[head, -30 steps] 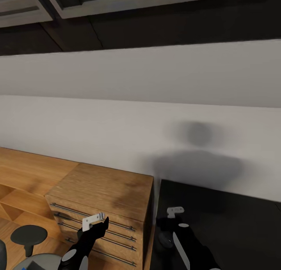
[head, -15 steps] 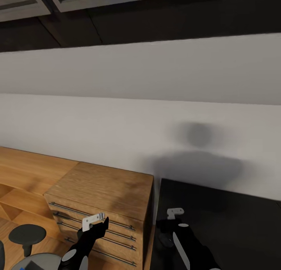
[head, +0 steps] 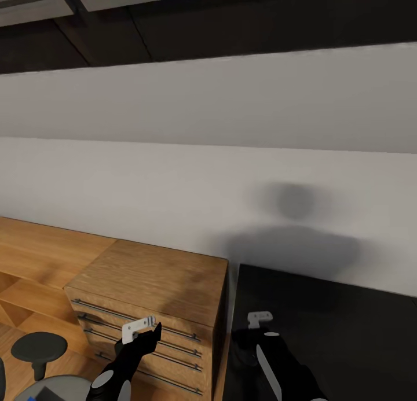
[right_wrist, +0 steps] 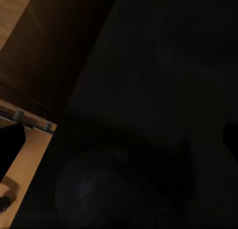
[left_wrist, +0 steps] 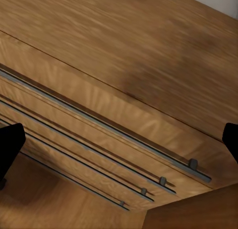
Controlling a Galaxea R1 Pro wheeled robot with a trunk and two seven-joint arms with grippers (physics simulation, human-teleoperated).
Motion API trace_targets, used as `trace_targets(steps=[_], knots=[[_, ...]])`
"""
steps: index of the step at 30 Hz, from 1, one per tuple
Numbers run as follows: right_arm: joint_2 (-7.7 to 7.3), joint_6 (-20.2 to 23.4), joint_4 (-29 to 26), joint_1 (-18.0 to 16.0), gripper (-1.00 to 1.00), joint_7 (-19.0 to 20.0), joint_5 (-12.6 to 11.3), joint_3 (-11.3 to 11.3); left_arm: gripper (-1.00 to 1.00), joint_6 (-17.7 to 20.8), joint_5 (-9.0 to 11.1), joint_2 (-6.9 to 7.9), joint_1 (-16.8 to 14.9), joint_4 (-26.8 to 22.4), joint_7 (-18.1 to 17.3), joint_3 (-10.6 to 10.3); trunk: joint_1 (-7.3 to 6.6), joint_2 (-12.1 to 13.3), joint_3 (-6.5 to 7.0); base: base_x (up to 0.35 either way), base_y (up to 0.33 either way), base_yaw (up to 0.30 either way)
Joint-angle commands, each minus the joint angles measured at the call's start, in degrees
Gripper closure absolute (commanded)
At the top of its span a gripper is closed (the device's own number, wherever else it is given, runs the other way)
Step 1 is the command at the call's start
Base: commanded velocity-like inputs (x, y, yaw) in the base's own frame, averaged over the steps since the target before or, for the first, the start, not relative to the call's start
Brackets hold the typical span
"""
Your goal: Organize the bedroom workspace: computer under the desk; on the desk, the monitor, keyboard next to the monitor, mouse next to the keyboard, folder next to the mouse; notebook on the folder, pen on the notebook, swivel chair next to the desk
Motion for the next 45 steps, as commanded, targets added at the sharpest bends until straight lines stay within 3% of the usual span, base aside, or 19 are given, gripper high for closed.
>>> trace_targets(steps=[1, 17, 37, 45], knots=[[-0.01, 0.6, -0.1, -0.03, -1.0, -0.07, 0.1, 0.09, -1.0, 0.31, 0.6, -0.03, -0.03, -0.08, 0.24, 0.02, 0.01, -0.06, -0.08, 0.0, 0.0, 0.0], [0.09, 4.56, 0.54, -0.06, -1.0, -0.14, 0.09, 0.18, -1.0, 0.31, 0.6, -0.03, -0.03, -0.03, 0.22, 0.02, 0.01, -0.06, -0.08, 0.0, 0.0, 0.0], [0.09, 6.41, 5.72, -1.12, -1.0, -0.36, 0.07, 0.18, -1.0, 0.31, 0.6, -0.06, -0.03, -0.03, 0.22, 0.02, 0.01, -0.06, -0.08, 0.0, 0.0, 0.0], [0.09, 7.06, 5.87, -1.17, -1.0, -0.37, 0.08, 0.18, -1.0, 0.31, 0.6, -0.11, -0.03, -0.03, 0.22, 0.02, 1.11, -2.07, -0.98, 0.0, 0.0, 0.0]])
